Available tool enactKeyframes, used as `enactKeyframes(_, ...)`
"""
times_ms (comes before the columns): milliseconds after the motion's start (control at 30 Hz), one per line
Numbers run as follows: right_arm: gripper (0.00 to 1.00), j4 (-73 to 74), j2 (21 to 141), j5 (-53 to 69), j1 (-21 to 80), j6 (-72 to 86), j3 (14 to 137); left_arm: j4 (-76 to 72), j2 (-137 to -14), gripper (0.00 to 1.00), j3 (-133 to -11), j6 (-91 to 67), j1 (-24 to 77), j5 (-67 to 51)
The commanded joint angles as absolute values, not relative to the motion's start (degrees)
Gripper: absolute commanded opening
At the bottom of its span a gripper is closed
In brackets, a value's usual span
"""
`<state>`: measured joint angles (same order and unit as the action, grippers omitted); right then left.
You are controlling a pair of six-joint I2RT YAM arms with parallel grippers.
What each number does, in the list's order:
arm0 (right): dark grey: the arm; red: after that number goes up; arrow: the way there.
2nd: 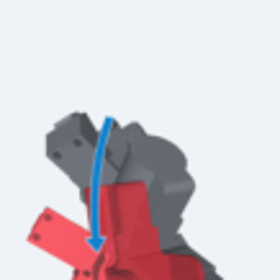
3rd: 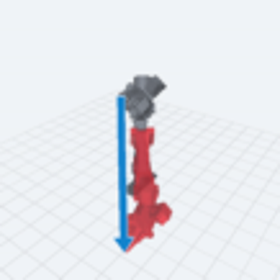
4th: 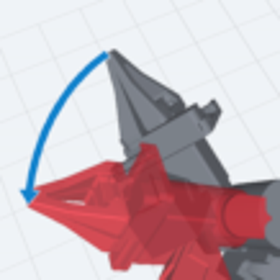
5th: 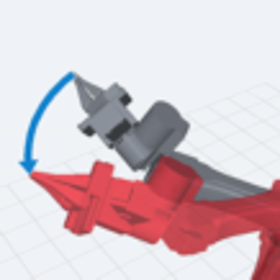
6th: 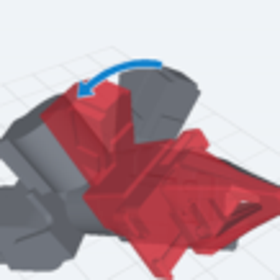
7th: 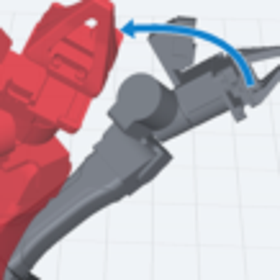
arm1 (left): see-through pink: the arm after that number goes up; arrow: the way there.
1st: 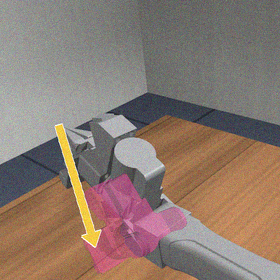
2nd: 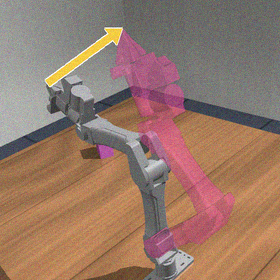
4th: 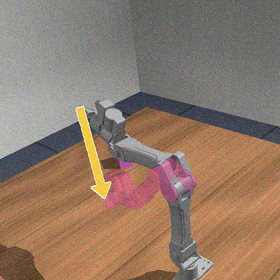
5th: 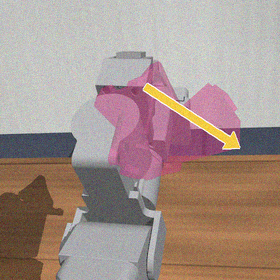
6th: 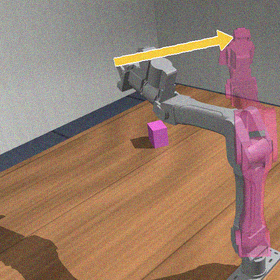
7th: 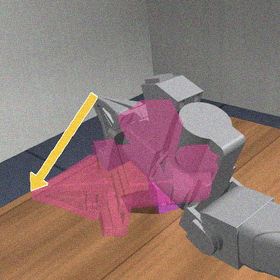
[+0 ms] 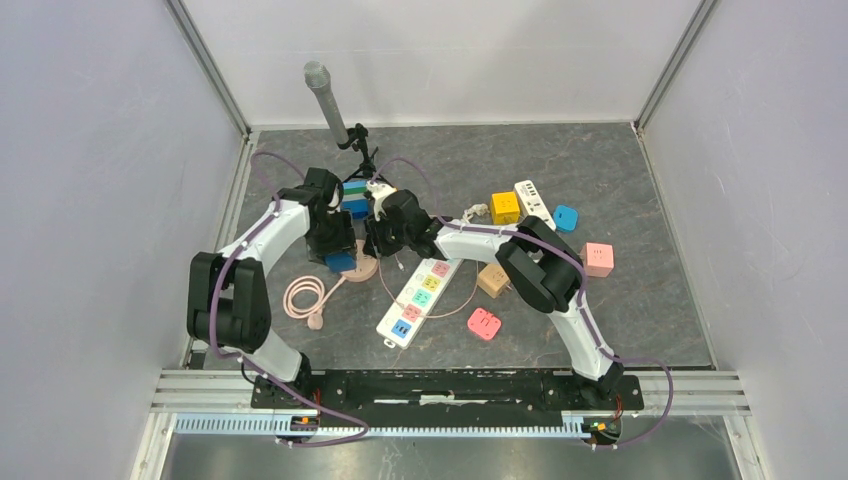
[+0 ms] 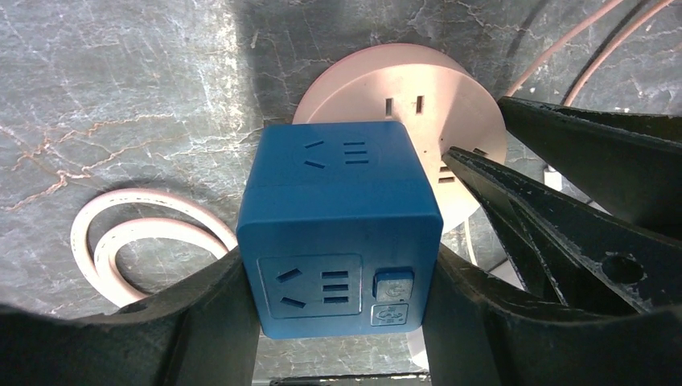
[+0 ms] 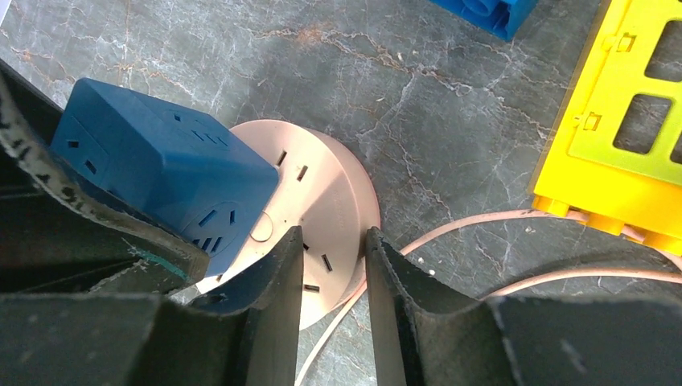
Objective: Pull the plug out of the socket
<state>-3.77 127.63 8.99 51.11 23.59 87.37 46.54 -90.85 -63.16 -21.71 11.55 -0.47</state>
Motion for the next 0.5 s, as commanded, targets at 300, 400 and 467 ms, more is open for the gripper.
enactKeyframes(300,0.36,14.9,135.9,8.7,53.9,20.2,83.0,39.8,-87.8,0.02,-64.5,-28.3,14.3,-6.3)
enactKeyframes(400,0.36,15.0,136.0,8.7,53.9,20.5,83.1,38.7,-88.2,0.02,-63.4,-30.7,15.7,-4.8)
enactKeyframes(467,0.35,15.0,136.0,9.0,53.9,20.6,83.2,39.4,-87.9,0.02,-62.8,-30.5,15.7,-3.9)
